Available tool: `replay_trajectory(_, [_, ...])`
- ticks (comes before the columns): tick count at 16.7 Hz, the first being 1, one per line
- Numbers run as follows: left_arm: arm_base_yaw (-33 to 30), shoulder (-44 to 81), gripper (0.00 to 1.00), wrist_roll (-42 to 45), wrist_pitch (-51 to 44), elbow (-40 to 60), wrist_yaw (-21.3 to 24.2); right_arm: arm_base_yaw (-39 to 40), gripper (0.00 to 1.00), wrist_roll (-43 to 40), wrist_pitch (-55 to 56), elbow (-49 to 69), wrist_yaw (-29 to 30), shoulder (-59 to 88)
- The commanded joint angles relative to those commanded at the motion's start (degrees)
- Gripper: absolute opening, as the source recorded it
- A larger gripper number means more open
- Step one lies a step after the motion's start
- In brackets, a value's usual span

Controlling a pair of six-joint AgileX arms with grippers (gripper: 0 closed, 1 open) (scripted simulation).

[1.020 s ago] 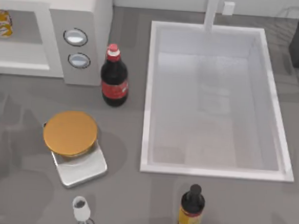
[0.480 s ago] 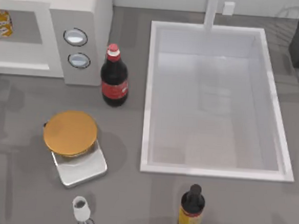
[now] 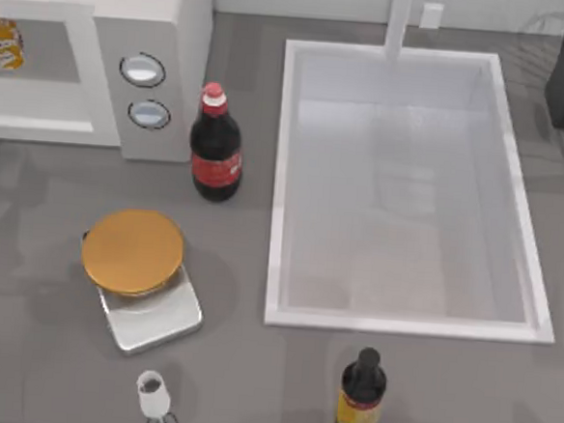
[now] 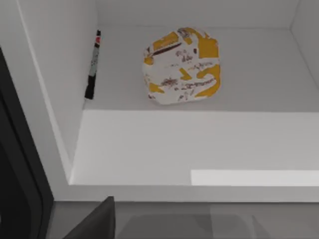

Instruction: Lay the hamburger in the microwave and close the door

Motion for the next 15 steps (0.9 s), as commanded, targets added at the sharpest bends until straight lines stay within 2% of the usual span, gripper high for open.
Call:
replay_trajectory(6, [-2.49,-11.58,1.0,-1.11,-3.12,-4.49,-2.64,0.0,1.0,0.0,0.0,0.0,0.0,0.0])
replay_trajectory(15, [-11.21,-52.07,1.0,-4.76,-14.09,-20.5,-11.95,0.0,1.0,0.0,0.0,0.0,0.0,0.0])
